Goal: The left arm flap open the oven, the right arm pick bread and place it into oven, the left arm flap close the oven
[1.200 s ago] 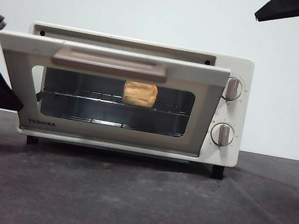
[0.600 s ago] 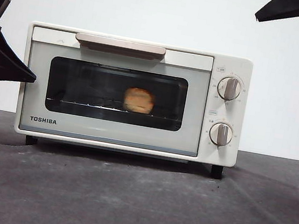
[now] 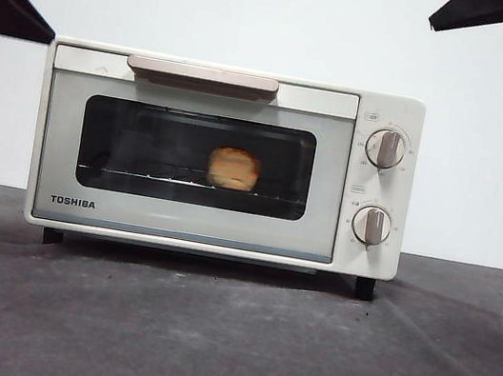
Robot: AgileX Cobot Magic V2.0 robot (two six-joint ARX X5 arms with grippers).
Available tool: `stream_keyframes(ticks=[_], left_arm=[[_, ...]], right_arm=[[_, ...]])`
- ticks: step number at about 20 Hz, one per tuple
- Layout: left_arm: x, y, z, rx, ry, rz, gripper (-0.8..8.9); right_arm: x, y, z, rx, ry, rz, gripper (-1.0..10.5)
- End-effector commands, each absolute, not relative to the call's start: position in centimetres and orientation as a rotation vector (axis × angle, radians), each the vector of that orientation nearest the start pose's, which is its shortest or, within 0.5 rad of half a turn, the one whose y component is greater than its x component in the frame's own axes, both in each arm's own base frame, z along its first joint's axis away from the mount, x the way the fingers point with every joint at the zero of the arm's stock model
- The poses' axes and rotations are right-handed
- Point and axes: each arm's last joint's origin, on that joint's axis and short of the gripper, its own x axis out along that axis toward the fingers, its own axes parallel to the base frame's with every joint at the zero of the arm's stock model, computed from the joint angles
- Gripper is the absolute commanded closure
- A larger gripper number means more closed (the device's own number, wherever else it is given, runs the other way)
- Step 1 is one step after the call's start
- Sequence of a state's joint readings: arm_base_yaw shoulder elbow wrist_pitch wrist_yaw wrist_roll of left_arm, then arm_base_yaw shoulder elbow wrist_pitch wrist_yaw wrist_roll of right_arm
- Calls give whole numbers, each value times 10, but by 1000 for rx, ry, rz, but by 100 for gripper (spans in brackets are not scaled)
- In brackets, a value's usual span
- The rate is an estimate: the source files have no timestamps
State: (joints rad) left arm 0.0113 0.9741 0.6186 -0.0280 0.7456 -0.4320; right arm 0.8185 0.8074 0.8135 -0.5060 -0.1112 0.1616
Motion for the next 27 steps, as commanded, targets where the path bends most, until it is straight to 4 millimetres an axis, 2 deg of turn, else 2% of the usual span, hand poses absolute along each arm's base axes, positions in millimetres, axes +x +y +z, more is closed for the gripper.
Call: stream_keyframes(ticks=[1, 7, 11, 17, 27], left_arm=[[187, -22, 281, -406, 481, -635, 797], [130, -28, 325, -196, 480, -578, 797], [103, -25, 335, -138, 504, -556, 798], [83, -23, 330, -73, 552, -573, 798], [79, -23, 330, -74, 543, -574, 798]], right_arm=[[112, 127, 313, -30, 541, 869, 520], [112, 127, 313, -30, 540, 868, 520], [113, 127, 315, -22, 521, 871, 520], [113, 128, 316, -17, 510, 873, 520], [113, 128, 316, -17, 510, 873, 521]])
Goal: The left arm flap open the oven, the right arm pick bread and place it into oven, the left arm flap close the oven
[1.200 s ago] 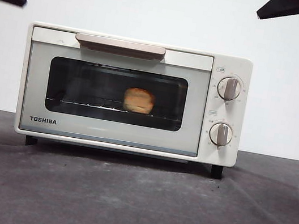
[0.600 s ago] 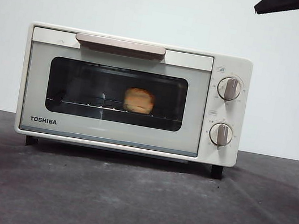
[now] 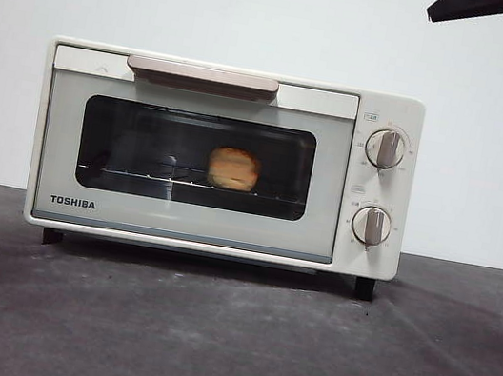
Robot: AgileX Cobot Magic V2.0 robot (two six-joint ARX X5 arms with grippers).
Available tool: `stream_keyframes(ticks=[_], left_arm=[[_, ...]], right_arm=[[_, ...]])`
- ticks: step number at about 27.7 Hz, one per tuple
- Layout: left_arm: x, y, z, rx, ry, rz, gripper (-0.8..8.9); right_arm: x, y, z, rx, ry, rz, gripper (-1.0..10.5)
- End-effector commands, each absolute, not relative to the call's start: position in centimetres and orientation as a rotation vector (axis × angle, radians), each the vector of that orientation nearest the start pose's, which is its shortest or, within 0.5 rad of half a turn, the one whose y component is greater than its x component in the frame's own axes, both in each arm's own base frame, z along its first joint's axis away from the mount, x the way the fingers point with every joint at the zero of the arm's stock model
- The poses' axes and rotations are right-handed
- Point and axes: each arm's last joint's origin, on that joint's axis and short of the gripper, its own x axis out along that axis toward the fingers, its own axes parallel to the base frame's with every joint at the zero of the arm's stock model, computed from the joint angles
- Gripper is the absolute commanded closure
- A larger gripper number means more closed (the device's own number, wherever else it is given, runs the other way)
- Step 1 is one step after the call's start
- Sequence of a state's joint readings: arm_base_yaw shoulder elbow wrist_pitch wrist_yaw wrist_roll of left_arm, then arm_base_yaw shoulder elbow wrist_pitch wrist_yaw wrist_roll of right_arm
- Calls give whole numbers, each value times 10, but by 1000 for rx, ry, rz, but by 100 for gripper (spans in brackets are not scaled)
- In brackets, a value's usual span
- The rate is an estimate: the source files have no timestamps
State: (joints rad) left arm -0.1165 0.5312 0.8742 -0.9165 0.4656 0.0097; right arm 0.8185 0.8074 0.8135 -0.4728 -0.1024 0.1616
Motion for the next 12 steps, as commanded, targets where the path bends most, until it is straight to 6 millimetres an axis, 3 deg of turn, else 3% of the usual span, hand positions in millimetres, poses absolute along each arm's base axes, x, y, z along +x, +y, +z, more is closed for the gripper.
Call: stream_keyframes(ticks=[1, 3, 7, 12], left_arm=[[79, -23, 330, -74, 543, -574, 798], [79, -23, 330, -74, 543, -574, 798], [79, -23, 330, -74, 543, -574, 797], [79, -23, 330, -74, 543, -574, 797]], right_arm=[[113, 128, 316, -17, 510, 873, 525], [113, 128, 316, -17, 510, 873, 616], [113, 128, 316, -18, 508, 874, 945], [113, 128, 316, -22, 503, 876, 940]])
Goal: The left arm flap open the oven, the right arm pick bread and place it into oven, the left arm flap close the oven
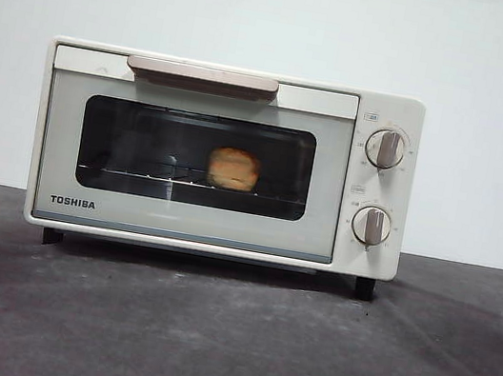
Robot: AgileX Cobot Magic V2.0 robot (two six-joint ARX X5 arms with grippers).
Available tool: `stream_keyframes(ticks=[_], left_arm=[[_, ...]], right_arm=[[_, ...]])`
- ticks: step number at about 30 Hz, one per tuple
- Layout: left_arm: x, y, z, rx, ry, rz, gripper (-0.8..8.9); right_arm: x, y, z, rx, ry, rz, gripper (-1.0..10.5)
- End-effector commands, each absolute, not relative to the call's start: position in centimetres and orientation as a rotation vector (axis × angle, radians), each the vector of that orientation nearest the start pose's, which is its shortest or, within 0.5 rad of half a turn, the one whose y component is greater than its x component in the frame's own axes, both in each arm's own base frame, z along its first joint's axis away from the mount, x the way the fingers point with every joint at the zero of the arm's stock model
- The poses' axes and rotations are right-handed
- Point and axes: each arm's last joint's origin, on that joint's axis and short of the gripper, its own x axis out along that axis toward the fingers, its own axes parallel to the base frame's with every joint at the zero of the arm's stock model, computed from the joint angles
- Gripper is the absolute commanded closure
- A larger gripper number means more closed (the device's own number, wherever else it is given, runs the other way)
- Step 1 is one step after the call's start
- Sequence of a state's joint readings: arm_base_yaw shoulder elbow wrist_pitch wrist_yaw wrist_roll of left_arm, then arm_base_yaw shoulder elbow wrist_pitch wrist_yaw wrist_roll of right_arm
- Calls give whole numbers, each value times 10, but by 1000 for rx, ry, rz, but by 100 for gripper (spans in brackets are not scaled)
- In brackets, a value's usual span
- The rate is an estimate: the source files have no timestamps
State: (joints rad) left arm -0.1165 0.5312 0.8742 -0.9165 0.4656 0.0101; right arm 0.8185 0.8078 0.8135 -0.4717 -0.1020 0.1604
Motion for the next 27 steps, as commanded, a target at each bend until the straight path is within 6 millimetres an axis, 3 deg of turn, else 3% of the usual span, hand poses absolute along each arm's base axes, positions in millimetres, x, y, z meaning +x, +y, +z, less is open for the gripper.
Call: stream_keyframes(ticks=[1, 22, 27], left_arm=[[79, -23, 330, -74, 543, -574, 797], [79, -23, 331, -68, 538, -576, 797], [76, -22, 342, 92, 313, -600, 797]], right_arm=[[113, 128, 316, -20, 504, 879, 940], [113, 128, 317, -21, 501, 880, 940], [113, 128, 317, -21, 501, 880, 940]])
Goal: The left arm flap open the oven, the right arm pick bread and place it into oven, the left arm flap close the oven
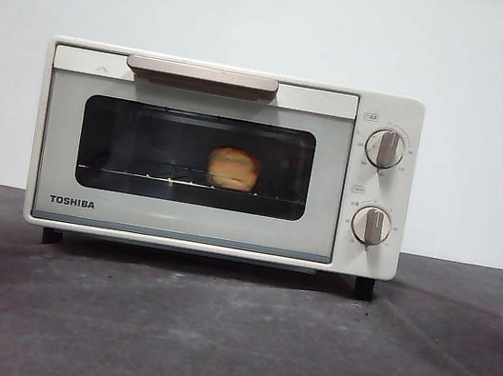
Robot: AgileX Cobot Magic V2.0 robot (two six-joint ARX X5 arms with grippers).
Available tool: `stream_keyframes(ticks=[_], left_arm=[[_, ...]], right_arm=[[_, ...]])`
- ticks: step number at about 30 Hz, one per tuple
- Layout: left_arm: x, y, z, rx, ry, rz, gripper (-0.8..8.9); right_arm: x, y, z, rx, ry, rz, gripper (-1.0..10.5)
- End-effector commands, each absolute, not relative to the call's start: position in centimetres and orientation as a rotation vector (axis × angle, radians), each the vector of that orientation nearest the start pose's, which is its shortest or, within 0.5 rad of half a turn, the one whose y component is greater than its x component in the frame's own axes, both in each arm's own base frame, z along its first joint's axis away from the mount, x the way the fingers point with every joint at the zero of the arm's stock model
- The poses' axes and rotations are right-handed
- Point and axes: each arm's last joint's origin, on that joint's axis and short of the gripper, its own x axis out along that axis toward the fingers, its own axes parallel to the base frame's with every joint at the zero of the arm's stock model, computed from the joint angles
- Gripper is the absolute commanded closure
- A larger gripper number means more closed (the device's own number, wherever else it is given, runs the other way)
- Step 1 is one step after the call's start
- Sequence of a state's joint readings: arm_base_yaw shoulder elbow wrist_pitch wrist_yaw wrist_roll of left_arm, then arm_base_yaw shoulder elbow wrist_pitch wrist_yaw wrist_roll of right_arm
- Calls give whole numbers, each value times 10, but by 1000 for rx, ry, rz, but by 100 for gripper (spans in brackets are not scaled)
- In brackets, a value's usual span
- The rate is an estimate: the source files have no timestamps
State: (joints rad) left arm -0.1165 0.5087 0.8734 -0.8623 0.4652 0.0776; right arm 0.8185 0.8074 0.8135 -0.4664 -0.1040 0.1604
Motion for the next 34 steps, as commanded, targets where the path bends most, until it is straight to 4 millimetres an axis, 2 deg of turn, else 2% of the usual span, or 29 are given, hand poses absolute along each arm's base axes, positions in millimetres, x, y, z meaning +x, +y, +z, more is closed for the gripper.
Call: stream_keyframes(ticks=[1, 5, 10, 15, 22, 28, 34], left_arm=[[77, -22, 345, 114, 232, -594, 797], [78, -18, 348, 169, -32, -494, 797], [81, -12, 320, 189, -190, -287, 797], [85, -6, 276, 173, -157, -131, 797], [91, -4, 219, 169, -63, -102, 797], [94, -4, 187, 167, -9, -106, 797], [96, -4, 166, 165, 34, -109, 797]], right_arm=[[113, 128, 317, -21, 501, 880, 940], [113, 128, 317, -21, 501, 880, 940], [113, 128, 317, -21, 501, 880, 940], [113, 128, 317, -21, 501, 880, 940], [113, 128, 317, -21, 501, 880, 940], [113, 128, 317, -21, 501, 880, 940], [113, 128, 317, -21, 501, 880, 940]])
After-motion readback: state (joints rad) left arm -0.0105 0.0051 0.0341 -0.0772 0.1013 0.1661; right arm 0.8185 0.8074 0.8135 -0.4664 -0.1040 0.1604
